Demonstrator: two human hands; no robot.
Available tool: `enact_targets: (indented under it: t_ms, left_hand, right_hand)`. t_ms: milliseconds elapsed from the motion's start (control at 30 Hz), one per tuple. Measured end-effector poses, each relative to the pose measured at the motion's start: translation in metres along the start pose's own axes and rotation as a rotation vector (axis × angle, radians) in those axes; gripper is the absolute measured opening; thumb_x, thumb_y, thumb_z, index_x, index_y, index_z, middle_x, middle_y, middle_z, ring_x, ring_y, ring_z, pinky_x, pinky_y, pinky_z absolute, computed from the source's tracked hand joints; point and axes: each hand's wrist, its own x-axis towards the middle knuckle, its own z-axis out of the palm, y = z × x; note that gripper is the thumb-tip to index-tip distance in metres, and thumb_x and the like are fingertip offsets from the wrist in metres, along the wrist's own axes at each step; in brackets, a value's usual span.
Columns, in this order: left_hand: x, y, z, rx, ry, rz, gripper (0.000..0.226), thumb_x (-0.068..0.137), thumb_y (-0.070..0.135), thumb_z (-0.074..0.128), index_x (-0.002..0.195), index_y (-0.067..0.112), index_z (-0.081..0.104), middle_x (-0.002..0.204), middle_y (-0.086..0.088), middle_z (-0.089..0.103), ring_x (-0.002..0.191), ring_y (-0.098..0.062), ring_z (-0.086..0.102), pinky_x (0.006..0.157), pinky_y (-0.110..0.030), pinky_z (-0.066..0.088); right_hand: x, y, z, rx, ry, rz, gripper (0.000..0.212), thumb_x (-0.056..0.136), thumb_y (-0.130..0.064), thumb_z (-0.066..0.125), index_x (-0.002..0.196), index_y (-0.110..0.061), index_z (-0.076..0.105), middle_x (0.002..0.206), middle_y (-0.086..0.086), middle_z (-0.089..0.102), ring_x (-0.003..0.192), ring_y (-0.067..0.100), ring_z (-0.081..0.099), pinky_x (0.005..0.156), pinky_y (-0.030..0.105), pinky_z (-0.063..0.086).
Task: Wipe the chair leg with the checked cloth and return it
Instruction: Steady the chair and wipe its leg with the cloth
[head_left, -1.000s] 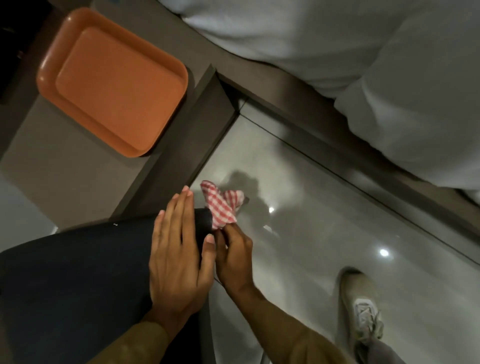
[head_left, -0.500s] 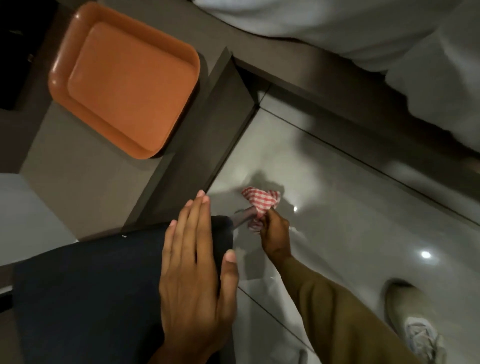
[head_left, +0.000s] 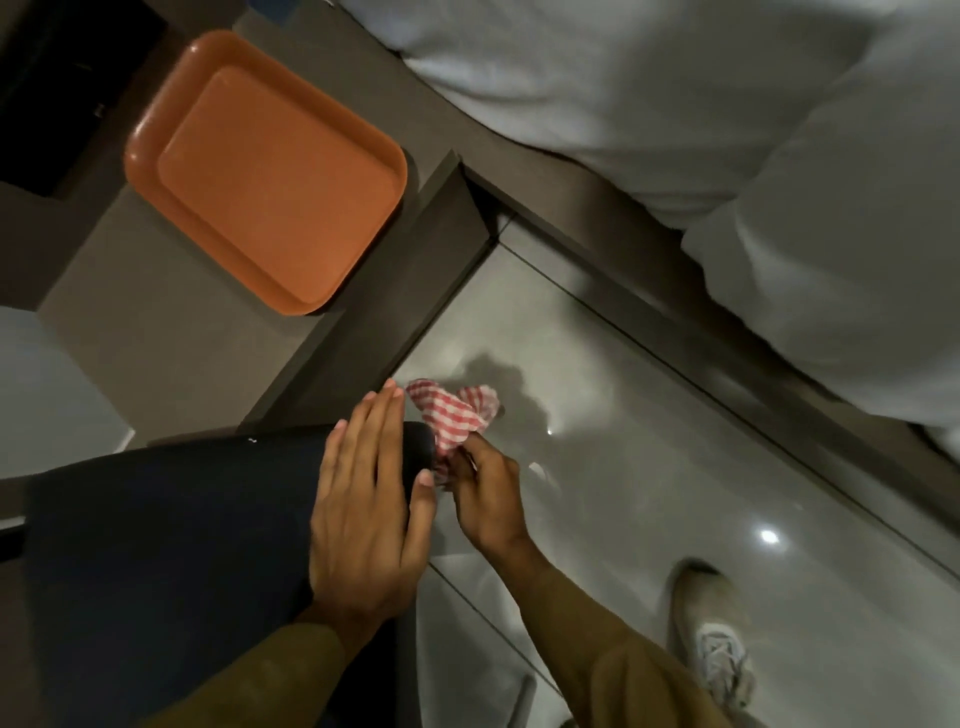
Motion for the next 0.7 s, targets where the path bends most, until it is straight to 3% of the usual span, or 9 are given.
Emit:
enact_targets:
  t_ms: [167, 267, 333, 400, 500, 533, 600, 633, 700]
  left_hand:
    - [-0.001, 0.002, -0.002, -0.027, -0.025, -0.019, 0.071, 0.108, 0.039, 0.03, 0.172, 0.01, 0.026, 0.181, -0.003, 0.027, 0.169, -0.016, 0.019, 0.141, -0.043, 0.012]
    - [0.0, -0.001, -0.001, -0.018, -0.007, -0.007, 0.071, 0.109, 0.043, 0.027, 0.172, 0.011, 0.025, 0.181, -0.002, 0.026, 0.169, -0.015, 0.018, 0.141, -0.039, 0.008]
    - [0.001, -0.002, 0.0, -0.017, 0.002, -0.006, 0.071, 0.109, 0.043, 0.027, 0.173, 0.013, 0.024, 0.181, 0.0, 0.024, 0.17, -0.013, 0.018, 0.141, -0.033, 0.003]
    - [0.001, -0.003, 0.0, -0.017, 0.017, 0.002, 0.07, 0.108, 0.04, 0.029, 0.173, 0.014, 0.023, 0.182, 0.001, 0.023, 0.17, -0.013, 0.017, 0.14, -0.031, 0.0]
    - [0.001, -0.005, 0.002, -0.026, 0.012, 0.012, 0.07, 0.107, 0.037, 0.028, 0.174, 0.015, 0.022, 0.182, 0.002, 0.022, 0.17, -0.012, 0.016, 0.141, -0.034, 0.003]
    - [0.0, -0.005, 0.002, -0.033, 0.01, 0.013, 0.07, 0.107, 0.037, 0.027, 0.173, 0.014, 0.022, 0.182, 0.002, 0.022, 0.17, -0.013, 0.017, 0.141, -0.037, 0.005]
    - [-0.001, -0.003, 0.0, -0.039, 0.0, 0.002, 0.069, 0.108, 0.036, 0.023, 0.173, 0.014, 0.023, 0.182, 0.002, 0.023, 0.17, -0.014, 0.018, 0.141, -0.041, 0.009]
    - [-0.001, -0.002, -0.002, -0.039, -0.003, -0.005, 0.069, 0.108, 0.037, 0.021, 0.173, 0.014, 0.023, 0.182, 0.001, 0.023, 0.17, -0.014, 0.019, 0.141, -0.043, 0.011]
    - [-0.001, -0.001, -0.003, -0.041, -0.006, -0.013, 0.068, 0.109, 0.037, 0.019, 0.173, 0.013, 0.024, 0.182, -0.001, 0.023, 0.17, -0.015, 0.02, 0.141, -0.045, 0.013]
  right_hand:
    - [-0.016, -0.016, -0.007, 0.003, -0.028, -0.145, 0.028, 0.102, 0.005, 0.056, 0.121, -0.004, 0.074, 0.11, 0.008, 0.08, 0.101, 0.025, 0.078, 0.089, 0.045, 0.067]
    - [0.002, -0.008, -0.004, 0.15, -0.032, -0.042, 0.027, 0.103, 0.008, 0.054, 0.121, 0.005, 0.073, 0.108, 0.026, 0.077, 0.1, 0.031, 0.076, 0.09, 0.047, 0.066]
    - [0.018, 0.0, 0.002, 0.327, 0.032, 0.126, 0.023, 0.104, 0.003, 0.053, 0.11, 0.009, 0.075, 0.094, 0.029, 0.077, 0.088, 0.028, 0.07, 0.078, 0.036, 0.062]
    - [0.035, 0.008, 0.003, 0.439, 0.103, 0.274, 0.028, 0.104, -0.002, 0.051, 0.087, 0.0, 0.073, 0.062, 0.008, 0.075, 0.07, 0.02, 0.063, 0.063, 0.025, 0.055]
    - [0.042, 0.01, 0.004, 0.293, 0.147, 0.272, 0.033, 0.103, 0.0, 0.049, 0.076, -0.005, 0.067, 0.058, 0.003, 0.065, 0.061, 0.018, 0.054, 0.048, 0.019, 0.051]
    - [0.041, 0.009, 0.004, 0.218, 0.152, 0.257, 0.031, 0.103, 0.001, 0.049, 0.078, -0.002, 0.068, 0.063, 0.007, 0.066, 0.064, 0.021, 0.055, 0.051, 0.02, 0.054]
    - [0.026, 0.007, -0.001, -0.045, 0.07, 0.09, 0.025, 0.102, 0.003, 0.05, 0.097, 0.002, 0.074, 0.088, 0.015, 0.076, 0.083, 0.026, 0.063, 0.077, 0.032, 0.061]
    - [0.017, 0.008, -0.001, -0.131, 0.043, -0.007, 0.027, 0.102, 0.004, 0.049, 0.109, -0.001, 0.075, 0.103, 0.015, 0.078, 0.093, 0.022, 0.069, 0.089, 0.034, 0.06]
    - [-0.008, -0.005, -0.001, -0.034, 0.042, -0.096, 0.038, 0.103, 0.004, 0.047, 0.122, -0.013, 0.075, 0.115, 0.003, 0.079, 0.1, 0.004, 0.074, 0.092, 0.025, 0.062]
